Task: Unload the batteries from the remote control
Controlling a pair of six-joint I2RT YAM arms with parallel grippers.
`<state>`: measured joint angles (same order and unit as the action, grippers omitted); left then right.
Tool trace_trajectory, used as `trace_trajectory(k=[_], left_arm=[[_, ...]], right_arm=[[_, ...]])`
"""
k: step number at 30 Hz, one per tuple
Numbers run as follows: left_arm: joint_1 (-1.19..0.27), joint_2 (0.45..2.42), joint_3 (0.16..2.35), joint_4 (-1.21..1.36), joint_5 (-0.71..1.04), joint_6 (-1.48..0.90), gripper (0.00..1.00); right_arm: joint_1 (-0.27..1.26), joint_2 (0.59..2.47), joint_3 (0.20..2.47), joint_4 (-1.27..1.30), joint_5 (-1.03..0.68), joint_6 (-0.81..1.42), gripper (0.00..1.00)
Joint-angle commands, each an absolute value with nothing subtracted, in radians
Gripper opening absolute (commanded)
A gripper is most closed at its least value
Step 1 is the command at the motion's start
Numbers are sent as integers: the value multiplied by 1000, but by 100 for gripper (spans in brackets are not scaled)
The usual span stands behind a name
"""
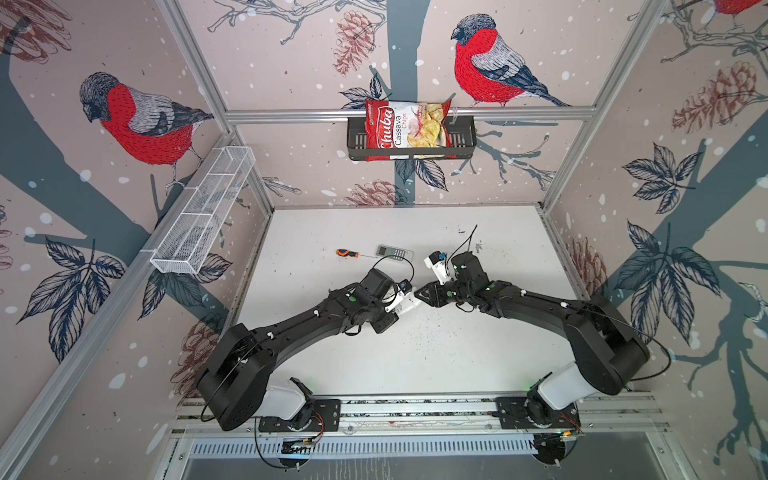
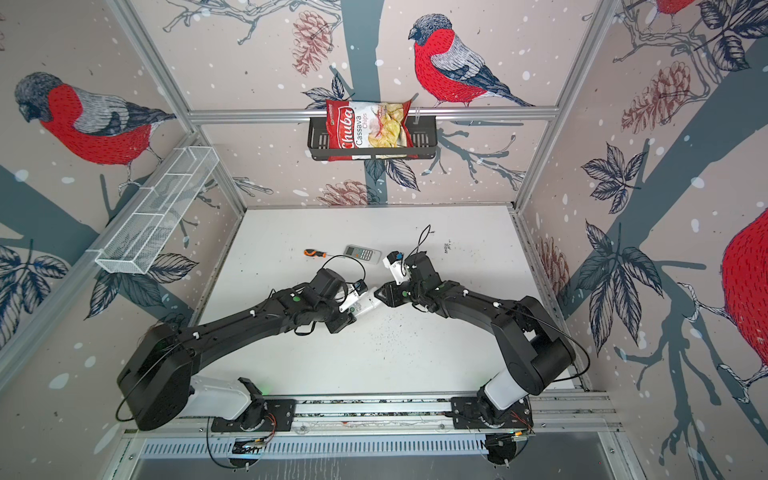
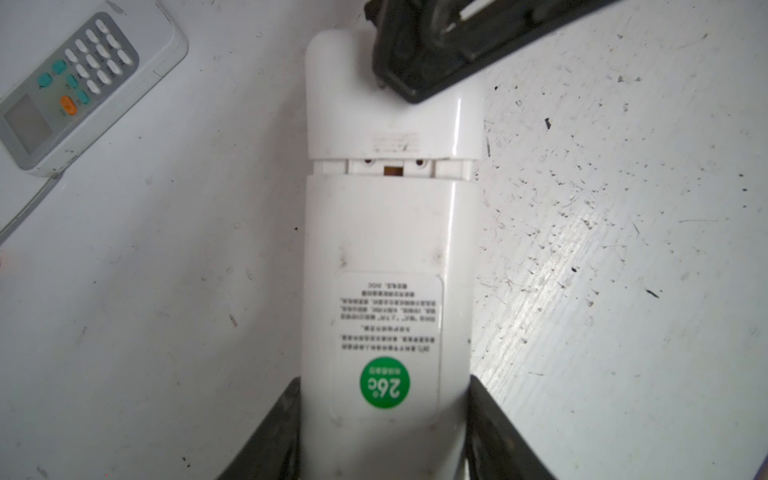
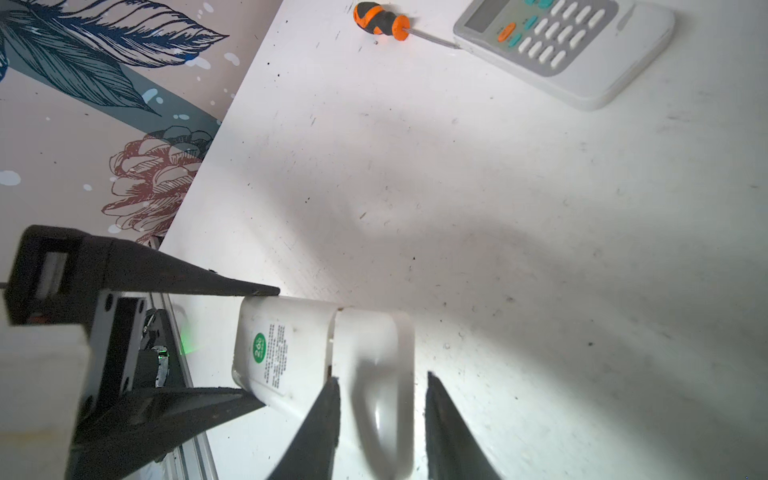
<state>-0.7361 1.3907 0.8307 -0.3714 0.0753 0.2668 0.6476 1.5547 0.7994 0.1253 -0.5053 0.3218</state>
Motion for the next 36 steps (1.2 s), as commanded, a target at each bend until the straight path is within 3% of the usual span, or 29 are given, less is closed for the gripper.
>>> trace_trajectory(k=[1, 4, 9, 28, 36], left_arm=[[-738, 1397, 834, -342, 83, 271, 43], [-738, 1399, 833, -343, 83, 270, 43], [-738, 1401, 833, -343, 80, 270, 42], [-738, 1407, 831, -339, 68, 269, 41], [-738, 1407, 831, -339, 65, 268, 41]], right_arm=[[647, 1545, 791, 158, -519, 335, 28], [647, 1545, 791, 160, -533, 334, 26], [647, 1546, 785, 163, -546, 330, 32], [653, 1529, 771, 201, -626, 353, 17], [663, 1550, 783, 196, -641, 347, 32]])
